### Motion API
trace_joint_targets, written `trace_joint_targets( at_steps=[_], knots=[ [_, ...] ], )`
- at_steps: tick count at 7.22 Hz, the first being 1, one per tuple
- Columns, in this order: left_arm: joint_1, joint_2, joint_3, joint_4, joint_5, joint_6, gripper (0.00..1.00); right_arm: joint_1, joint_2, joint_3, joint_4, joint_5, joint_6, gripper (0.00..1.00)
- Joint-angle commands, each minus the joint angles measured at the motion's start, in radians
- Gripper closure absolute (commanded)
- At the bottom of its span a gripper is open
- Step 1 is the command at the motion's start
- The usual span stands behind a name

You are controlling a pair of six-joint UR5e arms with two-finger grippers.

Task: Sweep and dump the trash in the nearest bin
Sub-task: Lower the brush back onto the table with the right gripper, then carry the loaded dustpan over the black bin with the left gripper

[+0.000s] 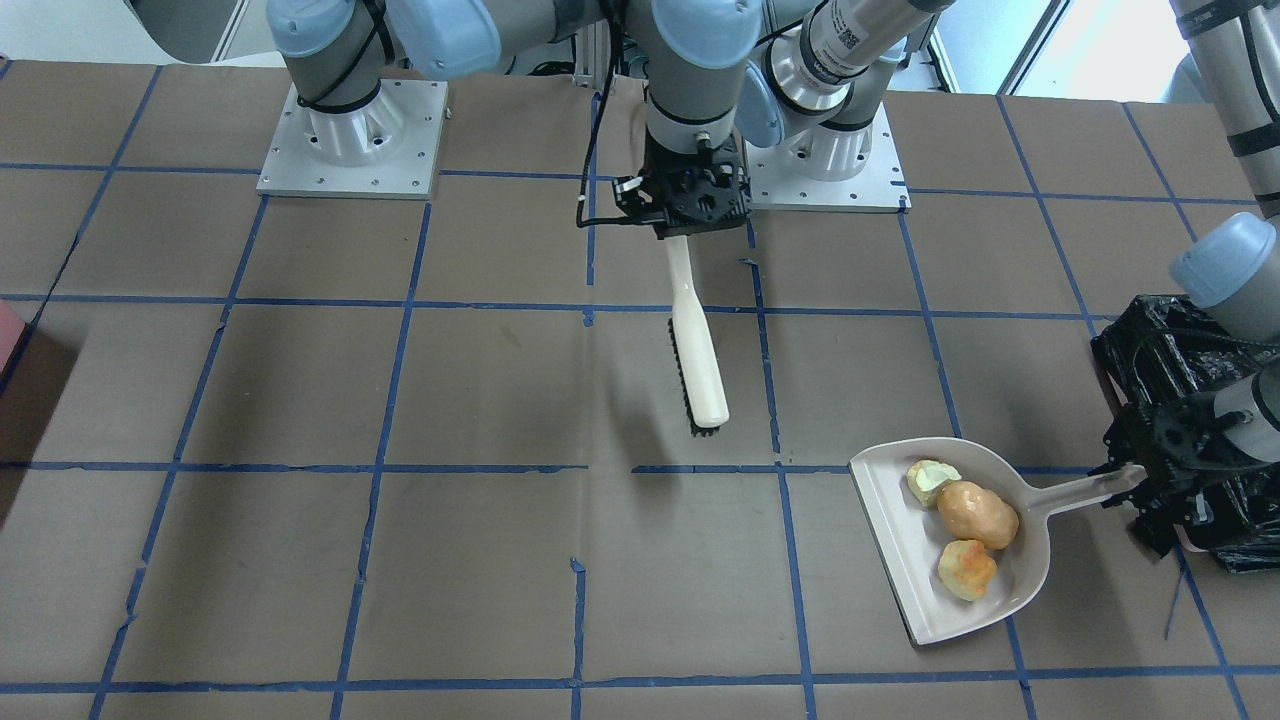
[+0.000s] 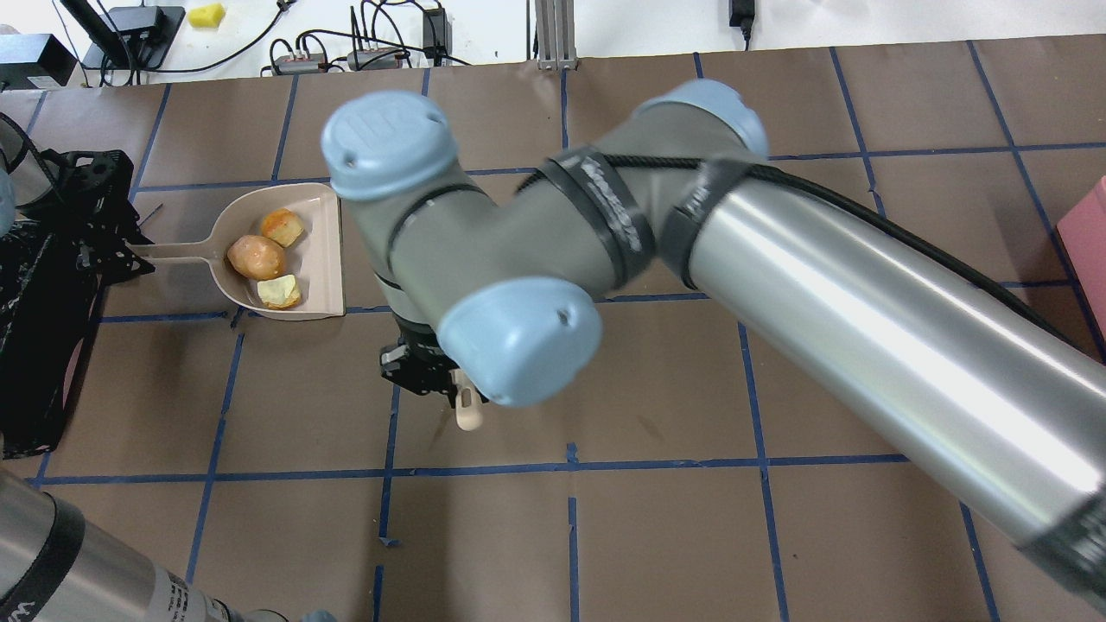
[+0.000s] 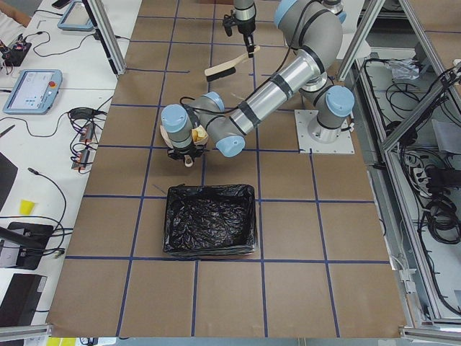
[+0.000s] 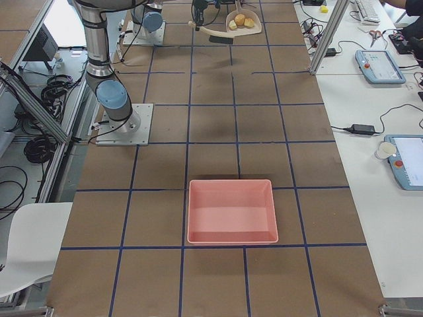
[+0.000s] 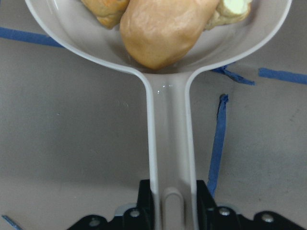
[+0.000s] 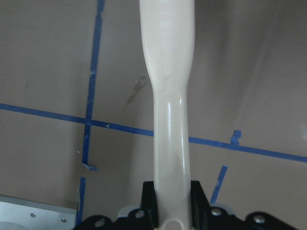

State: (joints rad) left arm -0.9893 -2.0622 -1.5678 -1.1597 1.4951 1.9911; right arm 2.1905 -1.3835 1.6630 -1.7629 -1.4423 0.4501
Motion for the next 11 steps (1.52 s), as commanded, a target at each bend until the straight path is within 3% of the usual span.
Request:
trace_joint_targets(
  at_steps=[1, 2, 5, 9, 11],
  knots=[
    [0.000, 0.000, 0.000, 0.002, -0.001, 0.002, 0.95, -0.079, -0.216, 0.408, -0.354, -0.003, -0.034, 0.96],
    [0.001, 0.004, -0.003, 0.003, -0.010, 0.002, 0.95, -0.136, -0.248, 0.531, -0.554, 0.006, -0.060, 0.96],
    [0.020, 0.008, -0.003, -0.015, -0.107, -0.002, 0.96, -0.181, -0.227, 0.598, -0.588, 0.014, -0.162, 0.95],
    [0.193, 0.063, 0.003, -0.171, -0.289, -0.002, 0.96, -0.189, -0.157, 0.586, -0.584, 0.016, -0.101, 0.91],
    [0.259, 0.097, 0.008, -0.221, -0.295, -0.002, 0.96, -0.186, -0.157, 0.584, -0.587, 0.057, -0.045, 0.91]
  ],
)
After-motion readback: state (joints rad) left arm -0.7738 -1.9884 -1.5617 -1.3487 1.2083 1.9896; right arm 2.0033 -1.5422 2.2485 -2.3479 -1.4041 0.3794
